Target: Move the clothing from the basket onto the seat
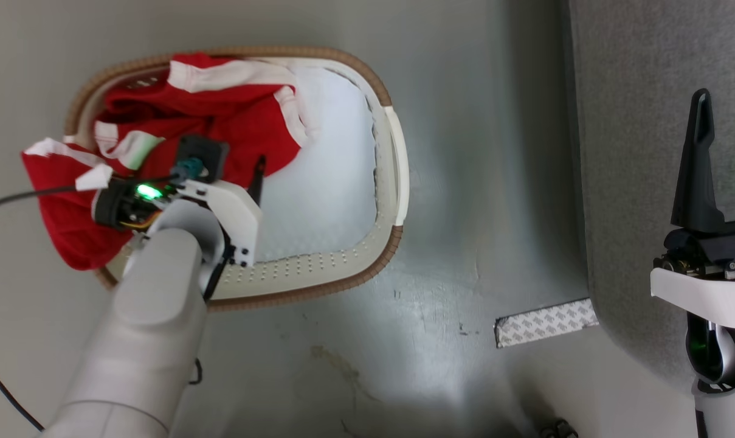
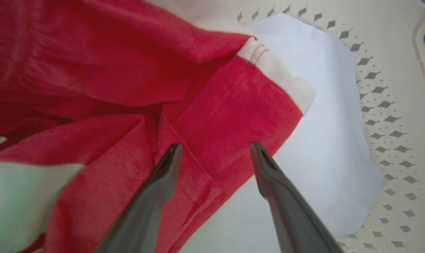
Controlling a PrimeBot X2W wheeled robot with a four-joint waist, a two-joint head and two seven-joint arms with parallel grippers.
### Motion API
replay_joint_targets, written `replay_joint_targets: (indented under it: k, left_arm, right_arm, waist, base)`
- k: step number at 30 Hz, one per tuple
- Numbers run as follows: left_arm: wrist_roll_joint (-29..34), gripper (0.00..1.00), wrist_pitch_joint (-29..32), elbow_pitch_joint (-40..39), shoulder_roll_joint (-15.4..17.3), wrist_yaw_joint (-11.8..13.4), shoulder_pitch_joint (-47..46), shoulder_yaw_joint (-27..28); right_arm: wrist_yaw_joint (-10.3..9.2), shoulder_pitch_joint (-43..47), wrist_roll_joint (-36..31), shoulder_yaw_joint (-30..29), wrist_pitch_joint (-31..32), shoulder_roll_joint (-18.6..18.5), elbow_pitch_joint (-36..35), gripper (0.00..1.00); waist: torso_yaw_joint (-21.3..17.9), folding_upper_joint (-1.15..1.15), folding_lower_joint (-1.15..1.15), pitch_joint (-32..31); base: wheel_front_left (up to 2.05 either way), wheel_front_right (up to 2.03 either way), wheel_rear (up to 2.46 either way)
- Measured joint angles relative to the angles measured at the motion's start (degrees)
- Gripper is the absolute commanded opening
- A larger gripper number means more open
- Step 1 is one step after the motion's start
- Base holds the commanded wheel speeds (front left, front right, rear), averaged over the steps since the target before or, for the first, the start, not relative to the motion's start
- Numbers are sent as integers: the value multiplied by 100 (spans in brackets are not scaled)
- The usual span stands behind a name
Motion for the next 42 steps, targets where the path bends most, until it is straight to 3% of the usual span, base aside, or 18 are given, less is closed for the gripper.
replay_joint_targets:
  k: [7, 15, 16, 17, 18, 19, 31, 42]
  left_arm:
    - [42, 100, -73, 400, 119, 226, -406, -37]
    - [41, 100, -163, 759, 73, 96, -641, -187]
    - [41, 93, -168, 801, 76, 96, -671, -203]
    - [41, 39, -177, 839, 79, 96, -699, -215]
    - [42, 12, -191, 879, 83, 96, -726, -244]
    - [46, 0, -198, 913, 90, 93, -756, -283]
    - [7, 0, -580, 1199, 59, -7, -875, -413]
    - [-563, 0, -1024, 622, 37, -213, -120, -234]
  right_arm:
    - [0, -7, 94, 26, 0, 1, -144, 100]
    - [0, -7, 155, 53, 0, 1, -166, 100]
    - [0, -8, 160, 48, -1, 1, -172, 100]
    - [0, -11, 162, 46, -1, 2, -180, 100]
    - [0, -14, 171, 42, -1, 2, -190, 100]
    - [0, -15, 182, 35, -1, 4, -201, 100]
    - [0, -30, 196, -120, -1, 10, -131, 100]
    - [0, 39, 200, -136, 0, 5, 221, 100]
  waist:
    - [-96, 0, -1, 337]
    - [-167, 0, -1, 483]
    - [-178, 0, -1, 500]
    - [-188, 0, -1, 517]
    - [-199, 0, -1, 534]
    - [-210, 0, -1, 550]
    - [-164, 0, -2, 463]
    - [5, 0, -2, -526]
  base:
    - [0, 0, 0]
    - [0, 0, 0]
    - [0, 0, 0]
    - [0, 0, 0]
    - [0, 0, 0]
    - [0, 0, 0]
    - [0, 0, 0]
    - [0, 0, 0]
